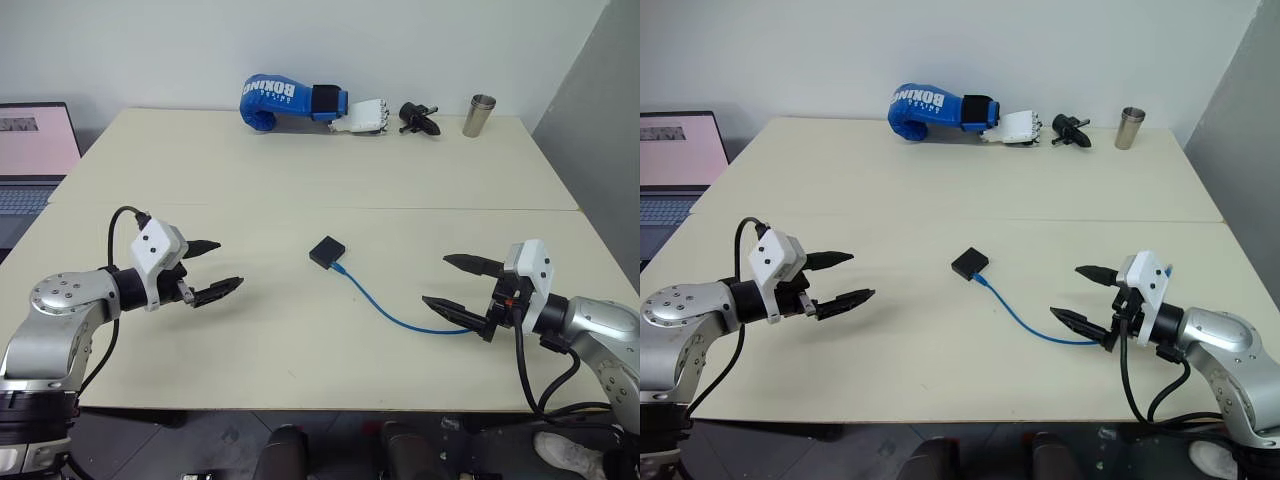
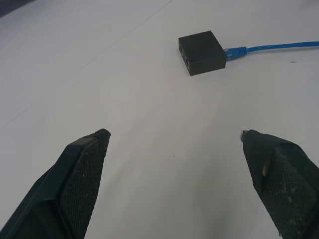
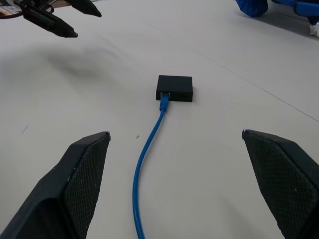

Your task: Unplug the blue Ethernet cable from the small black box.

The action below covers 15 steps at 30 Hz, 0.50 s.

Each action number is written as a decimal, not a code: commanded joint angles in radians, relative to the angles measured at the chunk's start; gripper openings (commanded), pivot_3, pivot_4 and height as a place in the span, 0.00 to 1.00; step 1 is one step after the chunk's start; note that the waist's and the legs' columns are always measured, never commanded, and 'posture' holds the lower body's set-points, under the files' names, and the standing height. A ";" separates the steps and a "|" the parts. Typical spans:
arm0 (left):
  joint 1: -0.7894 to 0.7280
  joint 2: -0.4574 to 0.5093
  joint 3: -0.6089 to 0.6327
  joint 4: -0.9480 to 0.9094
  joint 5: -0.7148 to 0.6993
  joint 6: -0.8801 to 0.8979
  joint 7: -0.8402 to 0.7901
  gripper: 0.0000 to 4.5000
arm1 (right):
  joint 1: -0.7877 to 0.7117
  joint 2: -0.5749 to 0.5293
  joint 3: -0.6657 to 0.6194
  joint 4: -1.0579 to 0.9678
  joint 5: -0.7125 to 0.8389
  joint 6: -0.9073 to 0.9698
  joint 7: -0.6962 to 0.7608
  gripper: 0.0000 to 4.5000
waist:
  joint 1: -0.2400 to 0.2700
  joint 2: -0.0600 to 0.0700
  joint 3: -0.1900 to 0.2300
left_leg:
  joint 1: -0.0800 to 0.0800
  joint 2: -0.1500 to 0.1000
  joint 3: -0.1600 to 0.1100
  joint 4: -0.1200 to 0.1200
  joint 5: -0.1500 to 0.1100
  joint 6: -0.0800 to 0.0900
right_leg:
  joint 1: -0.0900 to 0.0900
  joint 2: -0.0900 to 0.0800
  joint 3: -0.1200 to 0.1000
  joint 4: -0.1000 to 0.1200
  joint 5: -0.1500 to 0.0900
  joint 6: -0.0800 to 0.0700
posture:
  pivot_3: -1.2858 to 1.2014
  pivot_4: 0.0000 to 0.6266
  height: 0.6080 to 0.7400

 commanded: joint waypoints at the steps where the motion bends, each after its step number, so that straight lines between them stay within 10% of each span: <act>1: -0.017 0.004 0.015 -0.004 -0.006 -0.026 -0.005 1.00 | -0.009 0.004 -0.023 -0.018 0.020 -0.001 -0.007 1.00 | 0.000 0.000 0.000 | 0.000 0.000 0.000 0.000 0.000 0.000 | 0.000 0.000 0.000 0.000 0.000 0.000 | 0.52 0.24 1.00; 15: 0.026 0.018 -0.017 0.010 0.024 -0.134 -0.106 1.00 | -0.015 -0.058 -0.030 -0.031 0.064 0.049 0.038 1.00 | 0.000 0.000 0.000 | 0.000 0.000 0.000 0.000 0.000 0.000 | 0.000 0.000 0.000 0.000 0.000 0.000 | 0.52 0.24 1.00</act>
